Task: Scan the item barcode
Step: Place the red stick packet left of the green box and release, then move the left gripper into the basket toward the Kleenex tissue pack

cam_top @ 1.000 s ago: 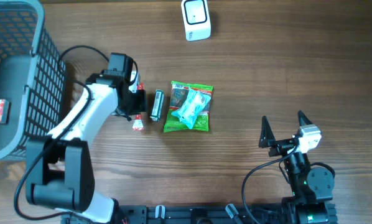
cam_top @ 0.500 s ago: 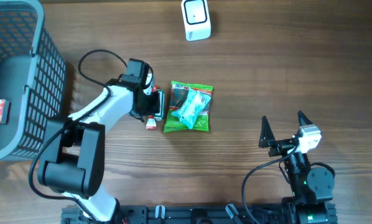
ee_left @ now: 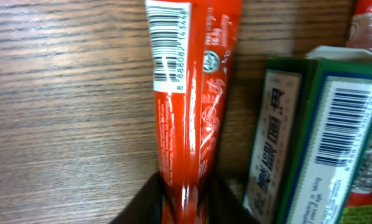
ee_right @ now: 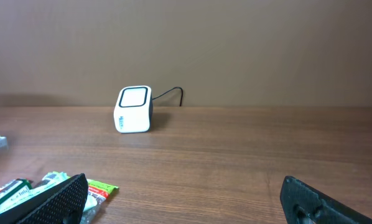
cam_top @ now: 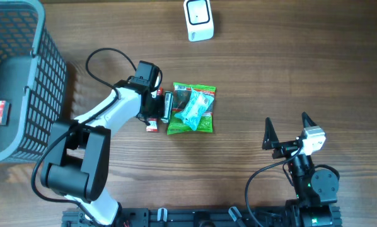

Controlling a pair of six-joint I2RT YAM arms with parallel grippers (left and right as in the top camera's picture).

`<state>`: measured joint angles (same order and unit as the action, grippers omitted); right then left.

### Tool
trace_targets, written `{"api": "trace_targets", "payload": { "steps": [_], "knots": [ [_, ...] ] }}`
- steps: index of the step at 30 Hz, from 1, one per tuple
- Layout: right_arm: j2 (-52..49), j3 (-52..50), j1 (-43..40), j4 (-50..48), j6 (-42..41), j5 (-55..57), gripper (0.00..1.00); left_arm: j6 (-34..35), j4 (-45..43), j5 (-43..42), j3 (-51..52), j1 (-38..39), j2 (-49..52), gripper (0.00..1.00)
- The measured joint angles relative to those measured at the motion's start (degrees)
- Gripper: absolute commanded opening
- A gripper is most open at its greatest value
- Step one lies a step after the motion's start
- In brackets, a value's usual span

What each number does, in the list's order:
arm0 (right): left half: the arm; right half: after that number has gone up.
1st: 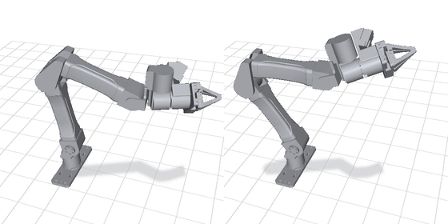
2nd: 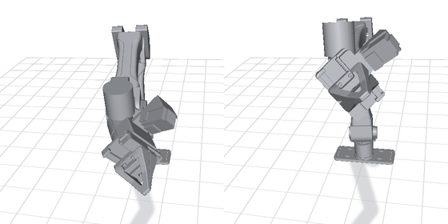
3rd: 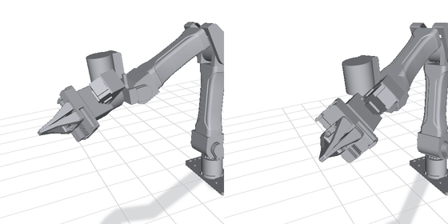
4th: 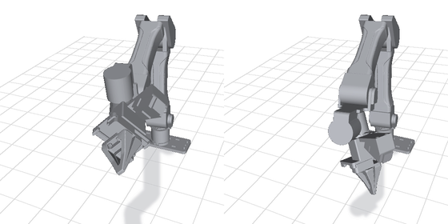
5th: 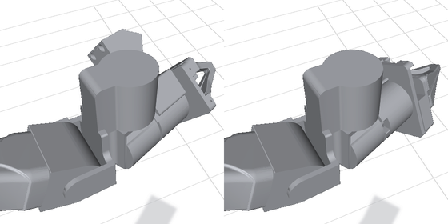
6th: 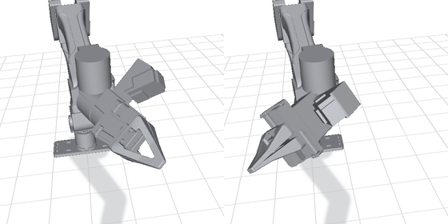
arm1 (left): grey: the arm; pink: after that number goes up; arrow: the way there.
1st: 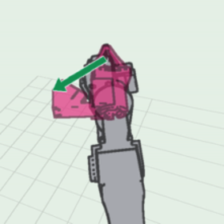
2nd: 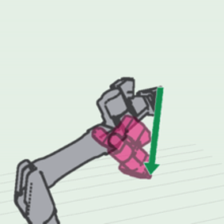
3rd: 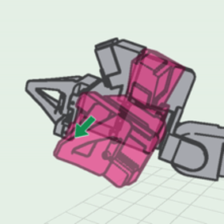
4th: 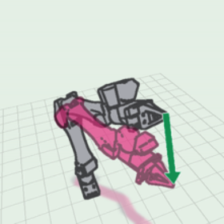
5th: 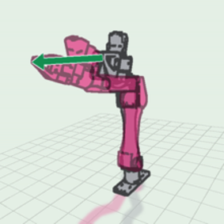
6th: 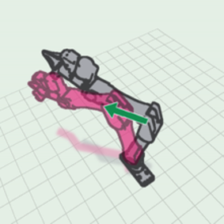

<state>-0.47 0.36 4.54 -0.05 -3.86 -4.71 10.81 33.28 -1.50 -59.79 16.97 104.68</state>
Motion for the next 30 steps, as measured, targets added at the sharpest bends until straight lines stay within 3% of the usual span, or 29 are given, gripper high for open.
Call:
{"api": "trace_targets", "payload": {
  "steps": [2,7,11,14,20,24,30],
  "knots": [
    [0.0,0.0,0.0,0.0,0.0,0.0,1.0,-0.1,1.6,1.0,-0.6,-0.5,0.0,0.62],
    [0.0,0.0,0.0,0.0,0.0,0.0,1.0,-0.1,9.7,2.1,-5.4,-3.2,-0.2,0.67],
    [0.0,0.0,0.0,0.0,0.0,0.0,1.0,-1.0,20.6,2.3,-17.5,-5.9,-2.2,0.84],
    [0.0,0.0,0.0,0.0,0.0,0.0,1.0,-3.1,25.5,3.3,-29.4,-8.8,-3.8,0.89],
    [0.0,0.0,0.0,0.0,0.0,0.0,1.0,-9.4,27.1,7.4,-46.9,-21.7,-5.5,0.93],
    [0.0,0.0,0.0,0.0,0.0,0.0,1.0,-11.5,25.4,8.5,-49.0,-36.3,-5.5,0.94],
    [0.0,0.0,0.0,0.0,0.0,0.0,1.0,-12.3,25.2,9.0,-49.0,-49.5,-5.5,1.0]
  ]
}}
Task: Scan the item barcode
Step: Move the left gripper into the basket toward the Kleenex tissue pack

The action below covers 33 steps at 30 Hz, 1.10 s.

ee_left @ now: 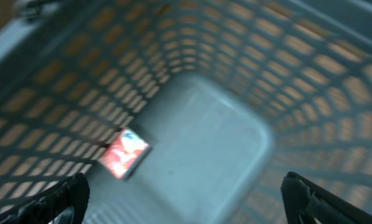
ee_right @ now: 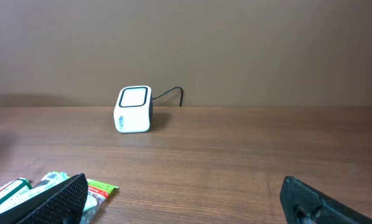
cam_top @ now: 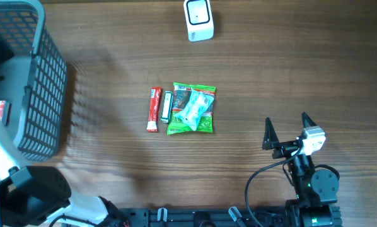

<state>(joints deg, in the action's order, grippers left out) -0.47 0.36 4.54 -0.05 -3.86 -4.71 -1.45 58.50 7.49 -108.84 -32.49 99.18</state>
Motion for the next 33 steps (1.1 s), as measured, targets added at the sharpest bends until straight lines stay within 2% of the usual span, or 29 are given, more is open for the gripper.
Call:
{"api": "trace_targets", "payload": {
  "steps": [7,10,13,19,25,33],
  "knots": [
    [0.0,0.0,0.0,0.0,0.0,0.0,1.0,3.2,0.2,0.0,2.0,-7.5,3.7,1.0],
    [0.0,0.0,0.0,0.0,0.0,0.0,1.0,5.9,-3.5,0.2,6.9,-8.3,7.0,1.0],
    [0.0,0.0,0.0,0.0,0.0,0.0,1.0,9.4,-8.3,1.7,12.3,-8.5,10.3,1.0],
    [0.0,0.0,0.0,0.0,0.0,0.0,1.0,14.4,-27.3,3.2,24.2,-8.5,11.0,1.0],
    [0.0,0.0,0.0,0.0,0.0,0.0,1.0,19.0,-41.6,4.7,34.5,-8.7,11.0,1.0],
    [0.0,0.0,0.0,0.0,0.0,0.0,1.0,21.4,-49.1,5.2,39.0,-9.4,12.1,1.0]
  ]
}}
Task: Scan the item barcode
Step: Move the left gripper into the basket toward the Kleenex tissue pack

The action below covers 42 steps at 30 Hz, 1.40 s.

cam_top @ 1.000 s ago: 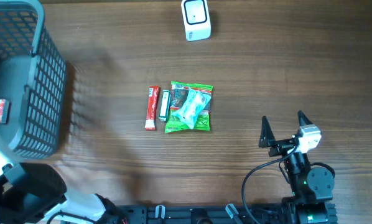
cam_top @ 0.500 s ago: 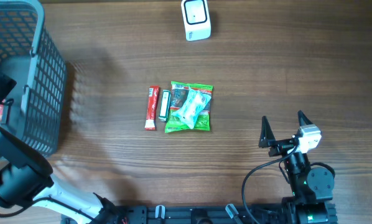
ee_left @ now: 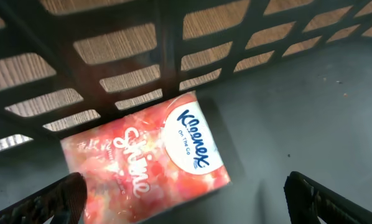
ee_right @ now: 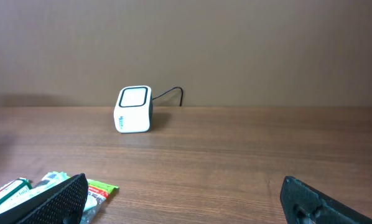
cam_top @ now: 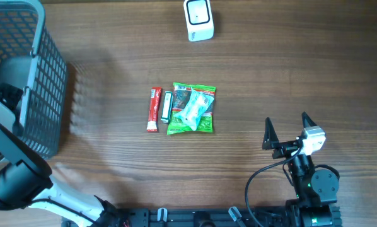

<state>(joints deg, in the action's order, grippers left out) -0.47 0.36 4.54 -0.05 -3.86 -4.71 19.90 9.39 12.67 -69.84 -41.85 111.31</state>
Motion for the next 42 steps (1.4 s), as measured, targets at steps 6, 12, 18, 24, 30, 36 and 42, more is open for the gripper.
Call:
{"api": "trace_targets", "payload": {
  "steps": [6,12,18,24,30,36,42],
  "knots": [
    [0.0,0.0,0.0,0.0,0.0,0.0,1.0,0.8,0.2,1.0,0.0,-0.7,1.7,0.83],
    [0.0,0.0,0.0,0.0,0.0,0.0,1.0,0.8,3.5,-1.8,-0.2,-0.7,1.7,0.75],
    [0.0,0.0,0.0,0.0,0.0,0.0,1.0,1.0,9.3,-10.8,0.1,1.1,-1.6,0.76],
    [0.0,0.0,0.0,0.0,0.0,0.0,1.0,1.3,11.0,-14.5,0.2,5.7,-8.3,1.0],
    [0.0,0.0,0.0,0.0,0.0,0.0,1.0,-3.1,11.6,-14.5,0.2,5.7,-10.0,1.0],
    [0.0,0.0,0.0,0.0,0.0,0.0,1.0,-18.0,9.6,-14.5,-1.2,5.4,-10.0,1.0],
    [0.0,0.0,0.0,0.0,0.0,0.0,1.0,-34.4,9.9,-17.6,-1.9,1.7,-9.5,1.0]
  ]
}}
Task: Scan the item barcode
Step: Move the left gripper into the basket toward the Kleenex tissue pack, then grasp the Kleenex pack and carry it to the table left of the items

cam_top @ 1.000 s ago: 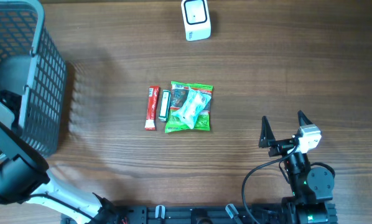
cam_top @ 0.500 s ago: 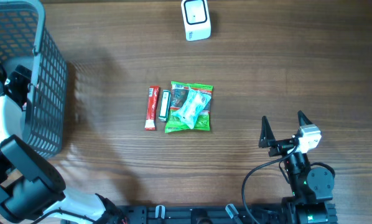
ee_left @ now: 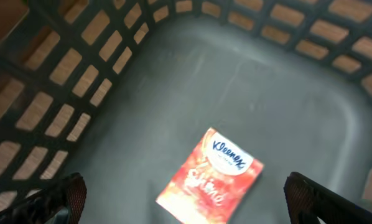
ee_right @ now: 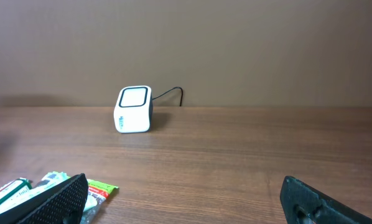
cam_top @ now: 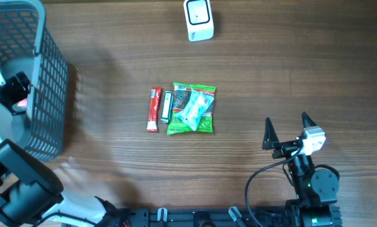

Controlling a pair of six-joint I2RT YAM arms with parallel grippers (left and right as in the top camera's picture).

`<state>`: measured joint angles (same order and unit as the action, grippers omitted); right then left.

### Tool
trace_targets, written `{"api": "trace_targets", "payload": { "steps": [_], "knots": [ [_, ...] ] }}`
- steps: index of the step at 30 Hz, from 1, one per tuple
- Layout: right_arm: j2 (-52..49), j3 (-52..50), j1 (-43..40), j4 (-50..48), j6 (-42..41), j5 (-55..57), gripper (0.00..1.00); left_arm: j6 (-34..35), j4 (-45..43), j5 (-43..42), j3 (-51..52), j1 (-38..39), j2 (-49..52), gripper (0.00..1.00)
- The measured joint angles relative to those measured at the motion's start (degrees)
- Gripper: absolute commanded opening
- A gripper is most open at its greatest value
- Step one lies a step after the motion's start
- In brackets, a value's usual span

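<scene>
The white barcode scanner [cam_top: 198, 19] stands at the table's far edge and also shows in the right wrist view as the scanner [ee_right: 134, 109]. A red stick pack [cam_top: 154, 108], a green box [cam_top: 167, 106] and a green packet [cam_top: 191, 110] lie side by side mid-table. My left gripper [ee_left: 185, 194] hangs open inside the grey basket [cam_top: 46, 75], above a red Kleenex pack [ee_left: 211, 177] lying on the basket floor. My right gripper [cam_top: 284, 133] is open and empty at the front right, facing the scanner.
The basket's mesh walls [ee_left: 61, 93] surround my left gripper on all sides. The left arm [cam_top: 5, 126] reaches over the basket's near rim. A pale blue packet [cam_top: 196, 104] lies on top of the green packet.
My left gripper, still open, was low and close to the Kleenex pack; now it is higher, with the pack smaller and farther below. The right arm and the table items are unchanged.
My left gripper was first at mid-table with its fingers round the red stick pack beside the green box. Then the stick lay on the table and the gripper was open over the basket. It was then close above the Kleenex pack, and now hangs higher.
</scene>
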<state>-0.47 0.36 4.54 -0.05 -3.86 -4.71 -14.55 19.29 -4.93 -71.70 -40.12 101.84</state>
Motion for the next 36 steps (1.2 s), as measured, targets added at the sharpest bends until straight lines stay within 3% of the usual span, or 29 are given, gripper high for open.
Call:
{"api": "trace_targets", "payload": {
  "steps": [12,15,17,25,29,36],
  "knots": [
    [0.0,0.0,0.0,0.0,0.0,0.0,1.0,-10.9,-1.1,-13.4,-0.7,-2.5,12.0,1.0],
    [0.0,0.0,0.0,0.0,0.0,0.0,1.0,-11.4,-1.7,-13.9,-0.9,-2.5,12.3,0.82],
    [0.0,0.0,0.0,0.0,0.0,0.0,1.0,-11.8,-1.8,-13.9,-0.9,-2.5,12.4,0.58],
    [0.0,0.0,0.0,0.0,0.0,0.0,1.0,-9.9,-1.9,-14.0,-0.9,-2.5,12.0,0.55],
    [0.0,0.0,0.0,0.0,0.0,0.0,1.0,-6.4,-3.0,-14.0,-1.2,-2.5,5.7,0.54],
    [0.0,0.0,0.0,0.0,0.0,0.0,1.0,3.7,-4.1,-14.3,-9.4,-1.9,-20.5,0.53]
  ]
}}
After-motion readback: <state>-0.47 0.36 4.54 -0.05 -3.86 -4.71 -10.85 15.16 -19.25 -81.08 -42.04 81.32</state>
